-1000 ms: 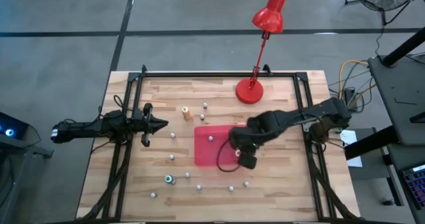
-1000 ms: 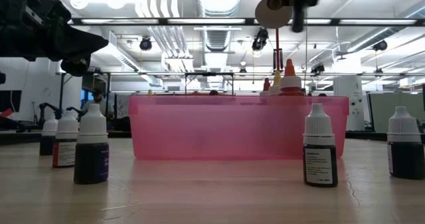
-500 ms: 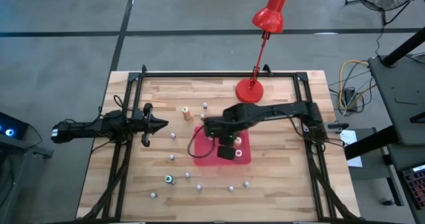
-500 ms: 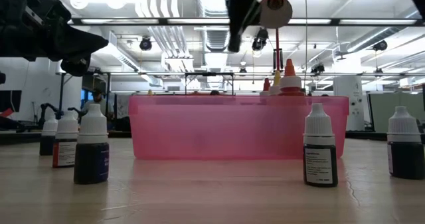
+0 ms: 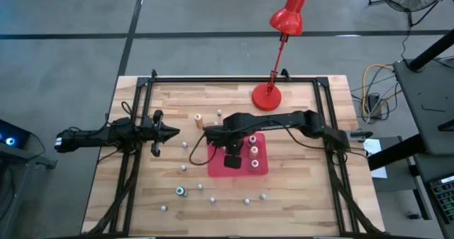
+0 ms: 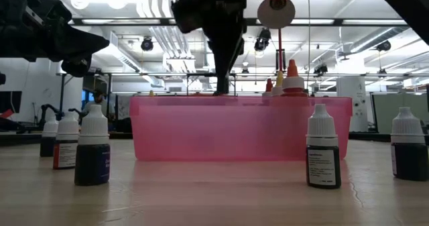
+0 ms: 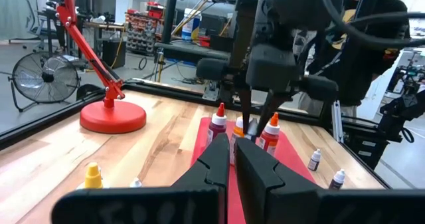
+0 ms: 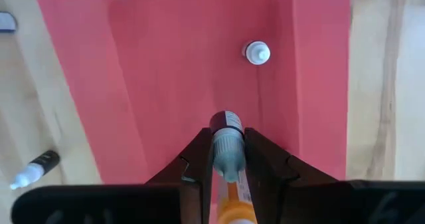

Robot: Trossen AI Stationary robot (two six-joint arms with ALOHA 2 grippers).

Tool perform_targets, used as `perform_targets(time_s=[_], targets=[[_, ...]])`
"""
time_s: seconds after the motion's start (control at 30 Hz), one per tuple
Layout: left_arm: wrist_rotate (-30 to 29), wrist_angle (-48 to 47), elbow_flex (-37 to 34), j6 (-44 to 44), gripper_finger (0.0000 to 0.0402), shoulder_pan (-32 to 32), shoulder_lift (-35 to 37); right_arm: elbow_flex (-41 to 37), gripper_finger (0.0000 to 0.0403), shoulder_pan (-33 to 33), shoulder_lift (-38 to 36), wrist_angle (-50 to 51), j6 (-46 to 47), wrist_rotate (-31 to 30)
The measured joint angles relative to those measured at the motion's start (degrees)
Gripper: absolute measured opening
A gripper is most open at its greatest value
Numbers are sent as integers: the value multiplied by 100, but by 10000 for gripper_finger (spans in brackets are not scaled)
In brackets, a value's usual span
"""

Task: Pick & Place food coloring
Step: Put the small red food coloring bottle into the red bin

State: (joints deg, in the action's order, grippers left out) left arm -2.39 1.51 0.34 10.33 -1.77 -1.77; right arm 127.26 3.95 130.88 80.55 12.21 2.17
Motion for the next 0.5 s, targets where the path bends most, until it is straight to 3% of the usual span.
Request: perform_targets(time_s=[0.5], targets=[[0,-2,0,0,0,1,-1,-15,59,-27,390,-365,-169,-284]])
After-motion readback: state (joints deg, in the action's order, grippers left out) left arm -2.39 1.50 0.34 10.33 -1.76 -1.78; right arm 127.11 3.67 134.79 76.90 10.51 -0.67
